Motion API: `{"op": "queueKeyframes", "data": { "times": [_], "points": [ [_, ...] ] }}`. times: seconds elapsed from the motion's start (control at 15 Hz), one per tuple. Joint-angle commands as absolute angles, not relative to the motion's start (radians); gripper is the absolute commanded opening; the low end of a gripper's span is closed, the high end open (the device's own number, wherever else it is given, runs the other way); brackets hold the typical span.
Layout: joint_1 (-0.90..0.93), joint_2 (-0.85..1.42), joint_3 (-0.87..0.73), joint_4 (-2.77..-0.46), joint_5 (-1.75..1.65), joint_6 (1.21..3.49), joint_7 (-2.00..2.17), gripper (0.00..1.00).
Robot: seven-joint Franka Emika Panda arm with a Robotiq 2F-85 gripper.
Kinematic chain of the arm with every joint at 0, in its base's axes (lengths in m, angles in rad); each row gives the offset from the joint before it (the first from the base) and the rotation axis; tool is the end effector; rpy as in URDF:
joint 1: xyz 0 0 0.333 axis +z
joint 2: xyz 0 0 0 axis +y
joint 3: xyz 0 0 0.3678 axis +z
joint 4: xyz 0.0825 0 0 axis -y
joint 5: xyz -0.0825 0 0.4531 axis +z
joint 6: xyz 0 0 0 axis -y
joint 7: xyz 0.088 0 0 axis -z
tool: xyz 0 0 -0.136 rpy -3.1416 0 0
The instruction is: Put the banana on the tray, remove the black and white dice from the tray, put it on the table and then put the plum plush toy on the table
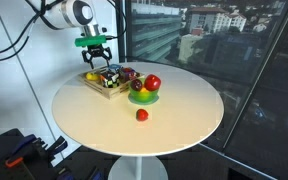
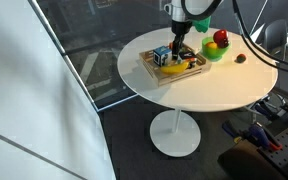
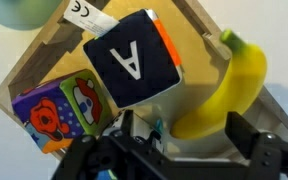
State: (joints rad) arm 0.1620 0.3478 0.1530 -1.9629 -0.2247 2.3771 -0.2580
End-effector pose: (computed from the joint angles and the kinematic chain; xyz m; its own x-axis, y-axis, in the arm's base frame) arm 0.6599 0.2042 0.2791 0.7507 0.6598 0.0336 0.6516 -0.7479 0.1270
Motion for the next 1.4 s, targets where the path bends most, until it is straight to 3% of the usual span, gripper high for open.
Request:
{"op": "queueKeyframes", "data": {
  "times": [0.0, 0.6, 1.33],
  "points": [
    [0.165, 0.330, 0.143, -1.950, -0.225, 2.324, -0.230, 1.00],
    [0.161, 0.296, 0.095, -1.950, -0.216, 2.203, -0.032, 1.00],
    [0.151, 0.305, 0.077, -1.965, -0.084, 2.257, 0.201, 1.00]
  ]
}}
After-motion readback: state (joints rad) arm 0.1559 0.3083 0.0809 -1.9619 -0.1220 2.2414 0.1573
